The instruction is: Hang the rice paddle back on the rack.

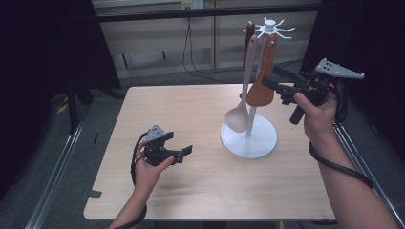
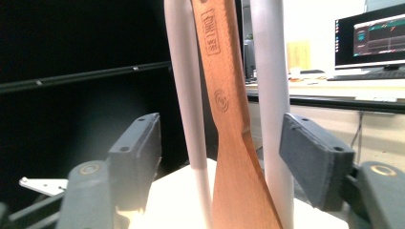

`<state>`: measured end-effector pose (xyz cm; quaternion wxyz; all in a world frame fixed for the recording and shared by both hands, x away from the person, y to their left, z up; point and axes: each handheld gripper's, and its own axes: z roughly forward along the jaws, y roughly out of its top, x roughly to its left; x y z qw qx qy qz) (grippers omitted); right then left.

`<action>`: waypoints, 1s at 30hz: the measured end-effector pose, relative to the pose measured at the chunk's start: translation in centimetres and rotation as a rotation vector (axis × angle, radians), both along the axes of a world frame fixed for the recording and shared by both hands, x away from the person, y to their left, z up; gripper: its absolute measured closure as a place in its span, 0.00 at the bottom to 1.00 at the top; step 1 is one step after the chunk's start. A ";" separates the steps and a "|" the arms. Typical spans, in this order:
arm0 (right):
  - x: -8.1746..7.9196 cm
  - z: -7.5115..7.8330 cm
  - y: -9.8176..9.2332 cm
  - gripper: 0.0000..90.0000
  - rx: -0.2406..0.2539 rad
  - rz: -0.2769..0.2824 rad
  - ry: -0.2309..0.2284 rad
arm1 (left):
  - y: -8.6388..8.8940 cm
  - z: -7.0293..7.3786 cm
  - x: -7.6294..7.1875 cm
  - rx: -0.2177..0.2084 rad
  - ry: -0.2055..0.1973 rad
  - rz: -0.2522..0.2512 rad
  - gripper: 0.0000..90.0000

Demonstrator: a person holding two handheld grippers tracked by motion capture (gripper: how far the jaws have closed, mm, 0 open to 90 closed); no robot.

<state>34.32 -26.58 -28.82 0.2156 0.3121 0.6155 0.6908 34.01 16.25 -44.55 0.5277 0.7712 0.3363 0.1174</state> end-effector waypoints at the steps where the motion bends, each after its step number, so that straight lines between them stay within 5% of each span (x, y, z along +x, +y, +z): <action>1: -0.2 0.0 0.0 0.31 -0.007 -0.006 -0.007 | 0.0 0.0 0.0 0.001 0.000 0.001 0.03; 10: -1.5 -0.8 0.6 0.20 -0.061 -0.053 -0.045 | -0.1 0.1 -0.1 0.009 -0.006 0.004 0.03; 30: -3.9 -4.0 0.7 0.13 -0.134 -0.103 -0.049 | -0.2 0.2 -0.2 0.009 -0.009 0.009 0.02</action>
